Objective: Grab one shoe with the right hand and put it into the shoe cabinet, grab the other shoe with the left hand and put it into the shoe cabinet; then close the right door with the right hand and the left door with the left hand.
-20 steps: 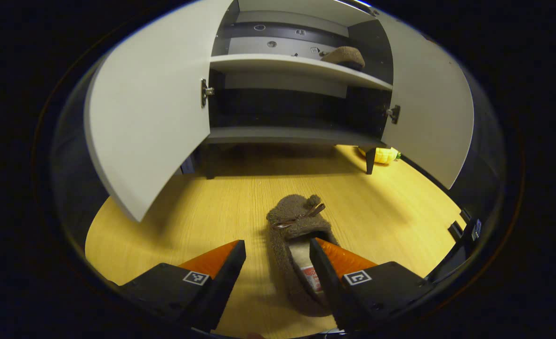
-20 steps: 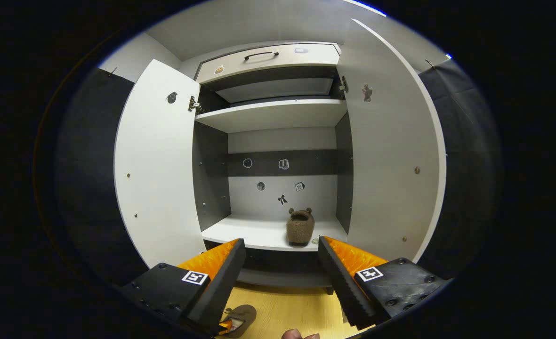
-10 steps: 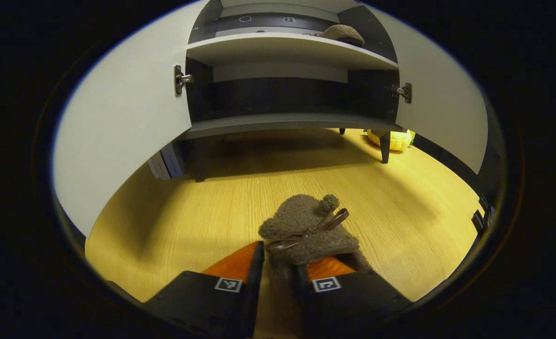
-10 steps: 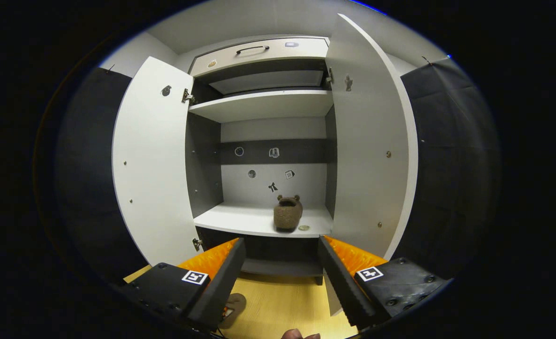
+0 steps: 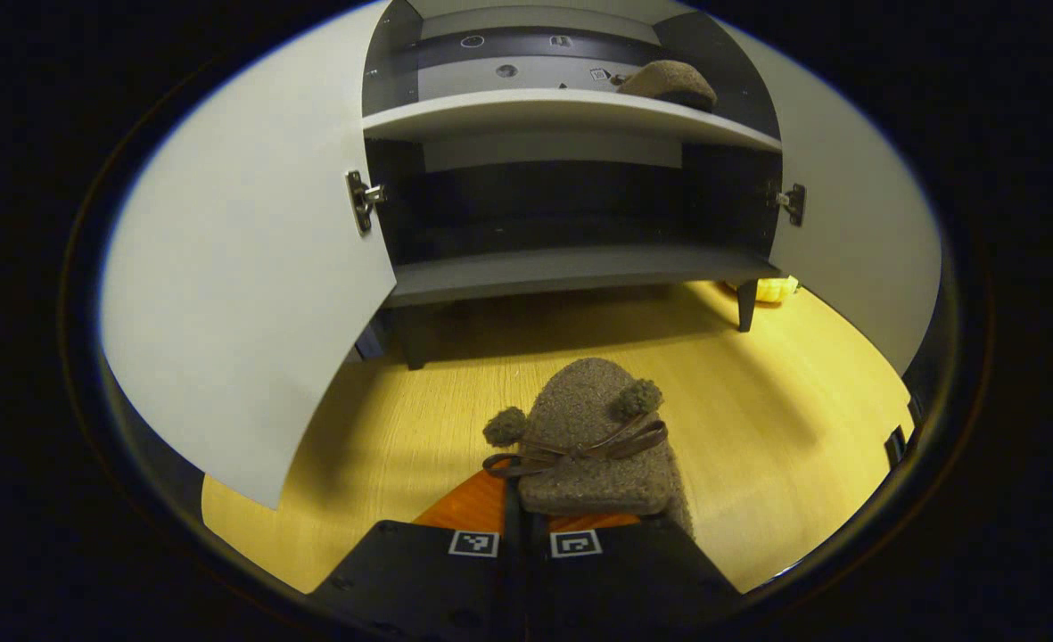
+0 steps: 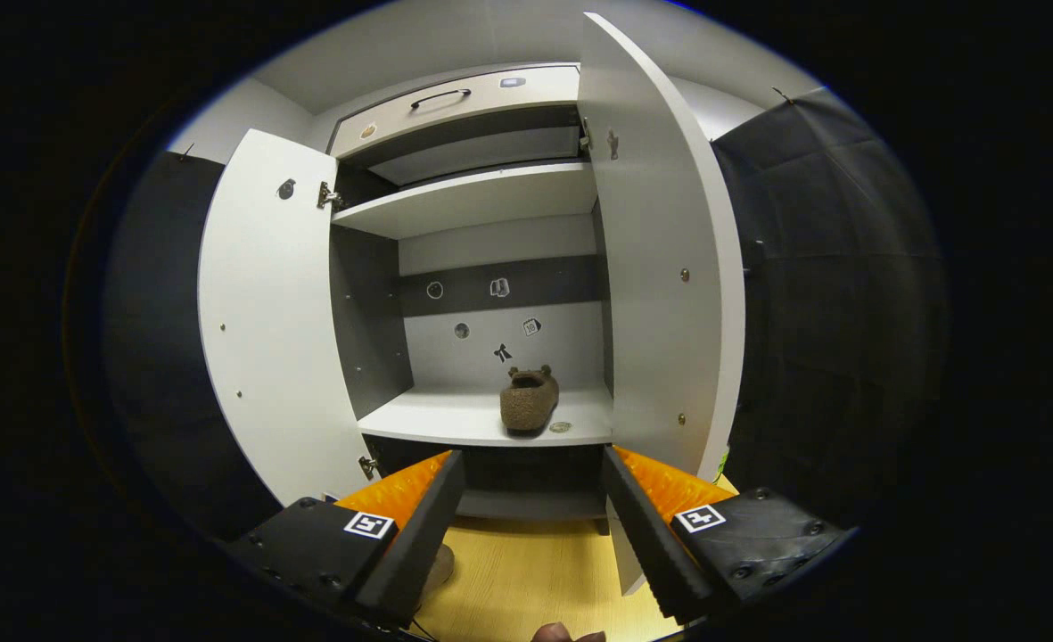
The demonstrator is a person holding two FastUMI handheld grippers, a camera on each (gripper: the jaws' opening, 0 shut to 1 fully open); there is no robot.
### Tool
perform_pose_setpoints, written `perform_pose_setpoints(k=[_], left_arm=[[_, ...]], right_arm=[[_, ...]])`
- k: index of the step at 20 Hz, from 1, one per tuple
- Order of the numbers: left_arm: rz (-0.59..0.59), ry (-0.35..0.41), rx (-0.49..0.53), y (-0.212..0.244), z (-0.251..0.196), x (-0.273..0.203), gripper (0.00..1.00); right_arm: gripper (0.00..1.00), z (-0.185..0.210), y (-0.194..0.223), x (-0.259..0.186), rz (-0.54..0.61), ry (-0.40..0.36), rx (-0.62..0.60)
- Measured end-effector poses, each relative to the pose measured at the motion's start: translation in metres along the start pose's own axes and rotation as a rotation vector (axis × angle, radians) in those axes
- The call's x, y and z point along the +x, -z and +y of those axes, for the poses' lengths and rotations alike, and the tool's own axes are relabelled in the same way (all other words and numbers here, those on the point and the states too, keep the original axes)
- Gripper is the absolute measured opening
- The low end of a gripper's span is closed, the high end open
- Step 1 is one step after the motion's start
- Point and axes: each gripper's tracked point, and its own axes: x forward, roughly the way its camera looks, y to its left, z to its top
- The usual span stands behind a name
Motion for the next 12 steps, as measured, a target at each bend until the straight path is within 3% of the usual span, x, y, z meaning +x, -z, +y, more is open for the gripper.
perform_pose_setpoints(k=[7,12], left_arm=[[-0.014,0.017,-0.085,-0.095,-0.020,-0.067,0.06],[-0.124,-0.001,-0.100,-0.209,-0.013,-0.092,0.06]], right_arm=[[0.98,-0.017,-0.006,-0.006,-0.010,-0.004,0.019],[0.98,-0.030,-0.008,-0.012,-0.014,0.003,0.004]])
